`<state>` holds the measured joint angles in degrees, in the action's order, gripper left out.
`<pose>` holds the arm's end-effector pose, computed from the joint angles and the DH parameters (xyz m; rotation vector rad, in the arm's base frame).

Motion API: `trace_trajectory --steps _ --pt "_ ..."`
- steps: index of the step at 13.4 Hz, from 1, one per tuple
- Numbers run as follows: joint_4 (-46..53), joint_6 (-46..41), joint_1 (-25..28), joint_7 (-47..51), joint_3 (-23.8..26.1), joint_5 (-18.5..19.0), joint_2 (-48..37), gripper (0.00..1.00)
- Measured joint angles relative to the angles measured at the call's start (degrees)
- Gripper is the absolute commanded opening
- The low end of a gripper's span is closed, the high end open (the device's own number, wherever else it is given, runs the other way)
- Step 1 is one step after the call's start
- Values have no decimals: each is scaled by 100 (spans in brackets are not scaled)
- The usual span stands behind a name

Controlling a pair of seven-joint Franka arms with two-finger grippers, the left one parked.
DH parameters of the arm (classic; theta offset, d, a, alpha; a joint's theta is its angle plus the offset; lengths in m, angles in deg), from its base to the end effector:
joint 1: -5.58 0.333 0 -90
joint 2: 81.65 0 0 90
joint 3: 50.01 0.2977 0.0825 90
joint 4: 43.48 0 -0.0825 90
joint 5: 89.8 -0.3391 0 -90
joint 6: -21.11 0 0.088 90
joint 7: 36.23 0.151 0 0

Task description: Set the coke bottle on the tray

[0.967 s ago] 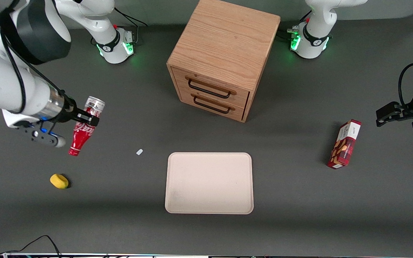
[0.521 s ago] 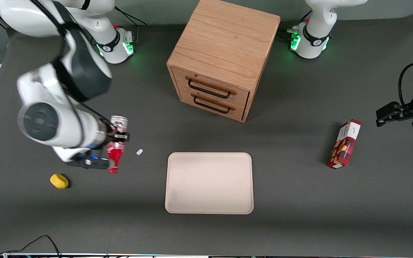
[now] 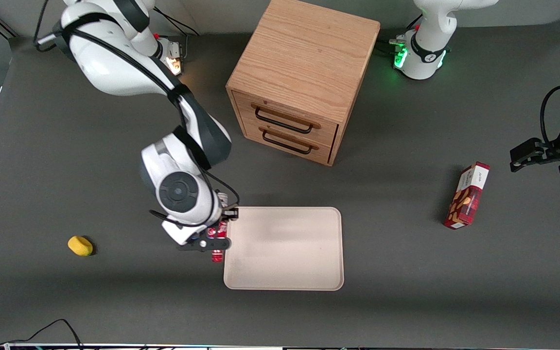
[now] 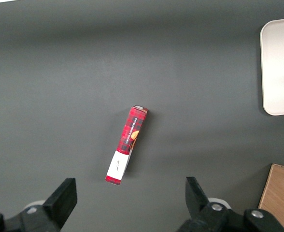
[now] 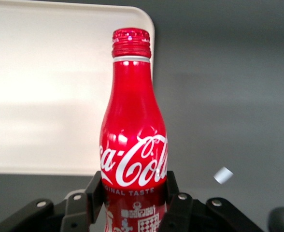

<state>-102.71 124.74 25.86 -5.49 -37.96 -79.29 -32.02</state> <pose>0.6267 0.3187 0.2798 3.0884 0.0176 -0.0890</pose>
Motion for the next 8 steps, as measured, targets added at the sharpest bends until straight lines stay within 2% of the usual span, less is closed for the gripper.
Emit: trace_trajectory --steps 4,8 --pt "27 765 10 -34 -15 -4 519 0" --pt "72 1038 21 -35 -15 -113 782 0"
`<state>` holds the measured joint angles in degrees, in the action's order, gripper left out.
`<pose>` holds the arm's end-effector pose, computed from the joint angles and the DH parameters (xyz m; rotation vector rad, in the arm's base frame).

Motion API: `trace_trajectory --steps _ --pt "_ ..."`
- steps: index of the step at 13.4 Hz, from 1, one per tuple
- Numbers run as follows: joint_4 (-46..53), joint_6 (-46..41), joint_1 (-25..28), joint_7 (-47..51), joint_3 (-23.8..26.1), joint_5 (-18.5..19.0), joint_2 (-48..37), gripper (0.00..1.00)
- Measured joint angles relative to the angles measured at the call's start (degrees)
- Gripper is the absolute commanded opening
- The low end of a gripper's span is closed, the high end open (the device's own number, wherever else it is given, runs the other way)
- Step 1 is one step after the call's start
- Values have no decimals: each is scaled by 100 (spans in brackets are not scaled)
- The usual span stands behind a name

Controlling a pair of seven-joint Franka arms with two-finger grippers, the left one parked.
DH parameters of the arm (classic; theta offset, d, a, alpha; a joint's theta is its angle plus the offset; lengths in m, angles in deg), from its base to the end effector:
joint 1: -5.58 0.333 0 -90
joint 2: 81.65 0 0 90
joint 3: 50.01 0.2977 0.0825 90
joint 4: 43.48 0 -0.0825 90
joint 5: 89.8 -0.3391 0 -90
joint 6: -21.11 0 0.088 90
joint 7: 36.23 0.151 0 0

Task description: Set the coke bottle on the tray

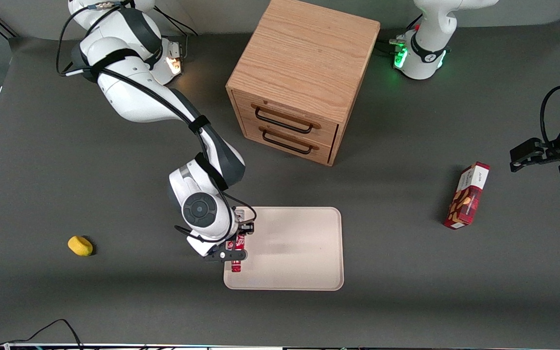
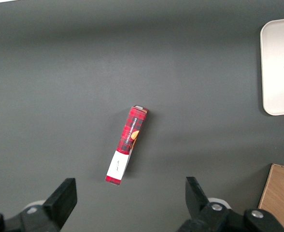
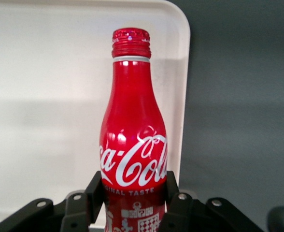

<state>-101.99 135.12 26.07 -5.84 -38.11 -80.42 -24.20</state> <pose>0.6399 0.3323 0.2029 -3.1272 -0.0161 0.0441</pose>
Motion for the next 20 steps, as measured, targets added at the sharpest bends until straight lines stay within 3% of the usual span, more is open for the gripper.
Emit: trace_trajectory --steps 6,7,9,10,11,20 --pt "13 323 90 0 -80 -3 258 0" --pt "15 324 90 0 -89 -3 278 7" --pt "15 327 98 0 -154 -3 297 29" --pt "15 327 100 0 -193 -3 302 81" --pt "15 327 101 0 -212 -3 308 100" --pt "58 334 132 0 -244 -3 311 100"
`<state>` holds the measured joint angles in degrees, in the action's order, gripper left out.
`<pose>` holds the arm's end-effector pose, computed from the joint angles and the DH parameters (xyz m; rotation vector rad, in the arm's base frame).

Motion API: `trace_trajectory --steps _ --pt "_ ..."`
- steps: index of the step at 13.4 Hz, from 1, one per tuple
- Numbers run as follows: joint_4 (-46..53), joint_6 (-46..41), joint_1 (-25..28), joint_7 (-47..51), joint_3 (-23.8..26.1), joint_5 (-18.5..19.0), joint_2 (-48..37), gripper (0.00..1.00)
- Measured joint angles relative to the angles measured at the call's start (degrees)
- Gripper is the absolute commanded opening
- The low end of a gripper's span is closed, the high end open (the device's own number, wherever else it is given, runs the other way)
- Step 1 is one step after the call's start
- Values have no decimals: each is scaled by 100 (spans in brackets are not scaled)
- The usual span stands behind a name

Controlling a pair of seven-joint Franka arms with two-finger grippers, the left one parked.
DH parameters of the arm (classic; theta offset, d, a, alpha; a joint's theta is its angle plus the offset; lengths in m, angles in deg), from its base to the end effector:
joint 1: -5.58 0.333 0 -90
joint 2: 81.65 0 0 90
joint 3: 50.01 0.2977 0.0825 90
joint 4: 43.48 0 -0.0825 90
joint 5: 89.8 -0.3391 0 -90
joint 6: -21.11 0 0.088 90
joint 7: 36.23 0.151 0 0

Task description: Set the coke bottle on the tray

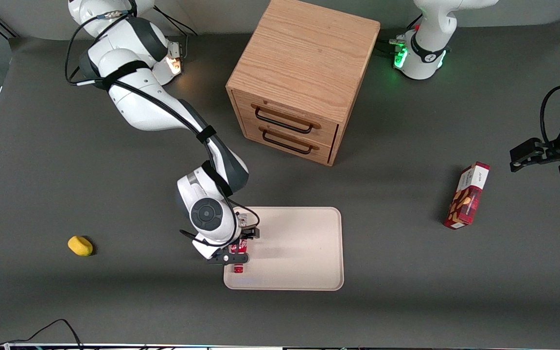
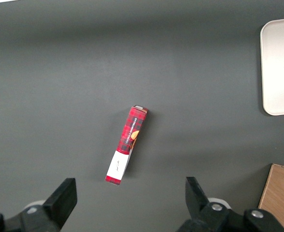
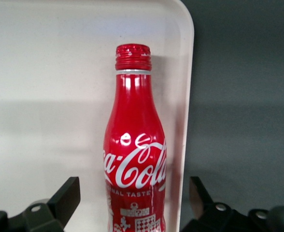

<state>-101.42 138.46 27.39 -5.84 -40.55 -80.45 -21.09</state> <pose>0.6441 0.3301 0.1703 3.1367 0.0137 -0.0113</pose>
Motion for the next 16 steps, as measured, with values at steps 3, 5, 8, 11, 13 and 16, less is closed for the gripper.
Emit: trace_trajectory --steps 3,5,8,11,13,16 --pt "0 0 3 0 0 0 0 100" --pt "1 0 3 0 -4 0 0 100" --pt "58 -30 3 0 -6 0 -45 100" --pt "2 -708 -3 0 -6 -11 -490 100" --pt "-213 -1427 -37 -29 -7 -266 -1089 100" --pt "-1016 -1890 -367 -490 -20 -692 -2294 100"
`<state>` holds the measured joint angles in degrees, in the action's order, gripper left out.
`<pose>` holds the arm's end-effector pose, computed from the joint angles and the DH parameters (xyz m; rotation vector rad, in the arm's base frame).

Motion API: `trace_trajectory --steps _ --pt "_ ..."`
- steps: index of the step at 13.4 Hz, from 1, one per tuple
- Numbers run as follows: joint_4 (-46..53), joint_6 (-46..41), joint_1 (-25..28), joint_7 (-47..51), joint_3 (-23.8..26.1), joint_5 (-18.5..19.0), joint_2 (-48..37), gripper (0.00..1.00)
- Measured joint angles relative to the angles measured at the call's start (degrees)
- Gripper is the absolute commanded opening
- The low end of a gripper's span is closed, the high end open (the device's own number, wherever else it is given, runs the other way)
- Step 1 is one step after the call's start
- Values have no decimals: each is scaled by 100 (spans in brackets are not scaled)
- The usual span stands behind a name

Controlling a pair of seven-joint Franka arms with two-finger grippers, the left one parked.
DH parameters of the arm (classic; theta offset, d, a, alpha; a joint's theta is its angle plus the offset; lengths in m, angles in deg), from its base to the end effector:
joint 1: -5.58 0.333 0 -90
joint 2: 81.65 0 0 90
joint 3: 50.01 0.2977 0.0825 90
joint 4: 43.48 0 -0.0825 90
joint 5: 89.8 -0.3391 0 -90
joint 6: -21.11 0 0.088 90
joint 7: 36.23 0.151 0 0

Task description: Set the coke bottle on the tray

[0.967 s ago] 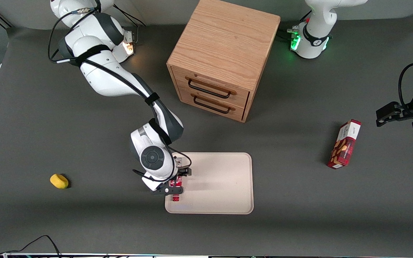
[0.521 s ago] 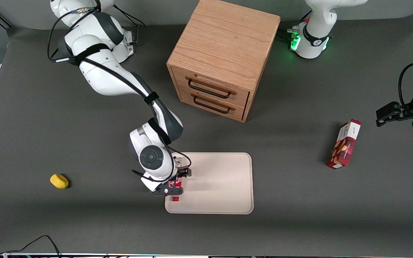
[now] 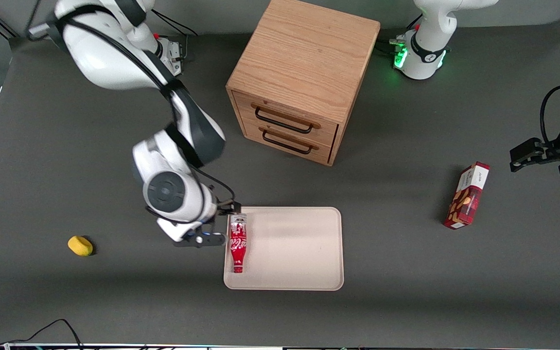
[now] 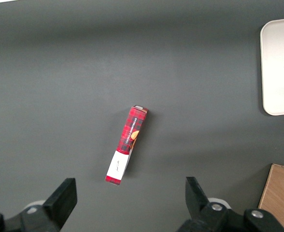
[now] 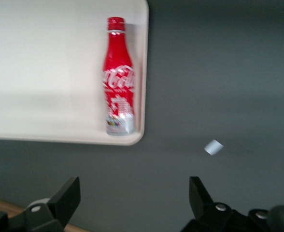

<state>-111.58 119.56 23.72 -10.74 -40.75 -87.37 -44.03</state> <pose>0.6025 0.2792 0.3487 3.1342 0.0233 -0.2083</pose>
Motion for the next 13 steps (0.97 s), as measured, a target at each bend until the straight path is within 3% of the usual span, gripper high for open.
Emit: trace_trajectory --steps 2,6,9,13 --pt "-899 -95 -299 -477 -38 -34 -939 100" --pt "-2890 -172 -414 -1424 -751 -59 -3126 100" --pt "-4075 -255 -472 -1613 -1046 -70 -4633 100" --pt "-4434 -646 -812 -2049 -1100 -82 -5408 100"
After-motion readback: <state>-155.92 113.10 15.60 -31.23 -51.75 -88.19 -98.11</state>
